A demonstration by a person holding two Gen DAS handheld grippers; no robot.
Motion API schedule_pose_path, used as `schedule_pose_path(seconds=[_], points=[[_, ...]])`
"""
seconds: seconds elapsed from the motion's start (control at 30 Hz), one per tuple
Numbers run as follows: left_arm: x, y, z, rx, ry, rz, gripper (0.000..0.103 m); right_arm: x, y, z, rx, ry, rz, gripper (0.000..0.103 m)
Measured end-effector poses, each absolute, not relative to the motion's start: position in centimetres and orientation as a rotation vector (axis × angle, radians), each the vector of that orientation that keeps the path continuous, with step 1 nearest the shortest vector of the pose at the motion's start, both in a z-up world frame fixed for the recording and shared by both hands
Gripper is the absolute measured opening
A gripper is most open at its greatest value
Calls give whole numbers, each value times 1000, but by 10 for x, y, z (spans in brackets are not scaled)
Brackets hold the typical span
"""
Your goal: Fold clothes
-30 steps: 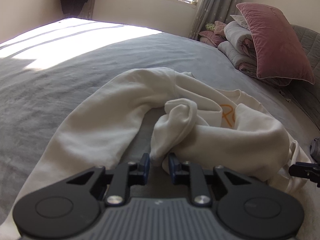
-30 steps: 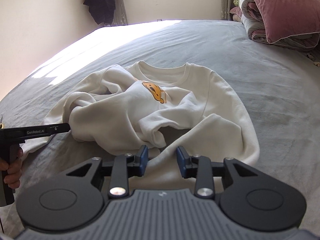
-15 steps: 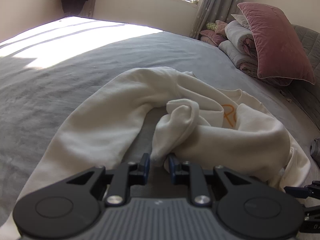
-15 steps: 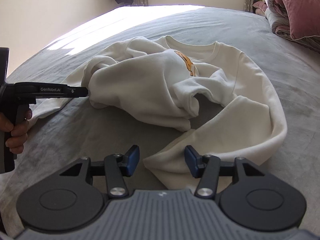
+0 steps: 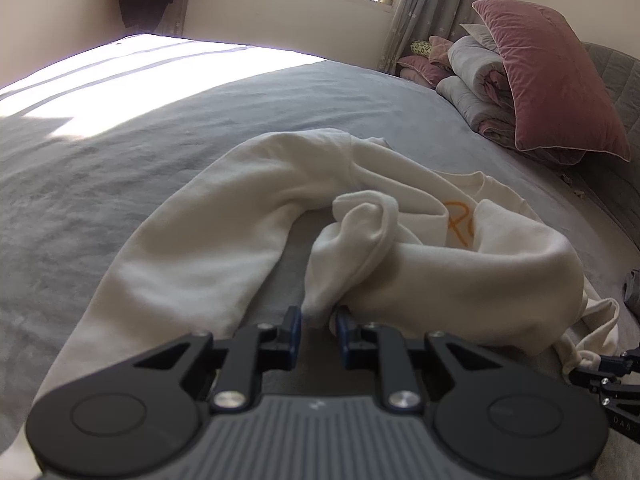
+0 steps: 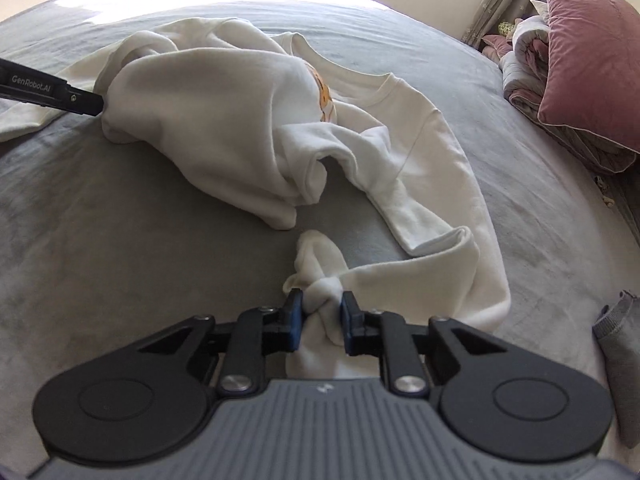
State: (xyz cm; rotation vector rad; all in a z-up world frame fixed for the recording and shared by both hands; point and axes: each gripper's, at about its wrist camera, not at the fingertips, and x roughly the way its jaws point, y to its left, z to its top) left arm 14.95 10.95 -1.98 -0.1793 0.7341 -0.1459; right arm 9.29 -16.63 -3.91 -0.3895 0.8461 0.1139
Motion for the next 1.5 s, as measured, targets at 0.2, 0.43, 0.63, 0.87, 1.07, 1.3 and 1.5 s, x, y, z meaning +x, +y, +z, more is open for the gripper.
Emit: schedule_pose_path(seconds=[0.2,0.43,0.63,0.87,1.07,1.3,1.5], points=[[151,110,-20,-187,736,-146,15,110,-217,-34,-273,823,2,20],[150,110,-21,-182,735,-146,13,103,-215,-2,-43,695,271,49],[150,109,-20,-176,736,-147,11,111,-190,-12,-38,696,312,49],[146,105,-14,-171,729,-159,5,113,-189,-27,28,609,307,16],[129,113,9,-188,687,-169,5,100,-199,0,86,580,326,0],[97,126,35,-188,659,-198,5,81,-215,29,135,588,315,0],[75,137,31,-177,725,-189,5,84,-219,15,165,615,287,13]])
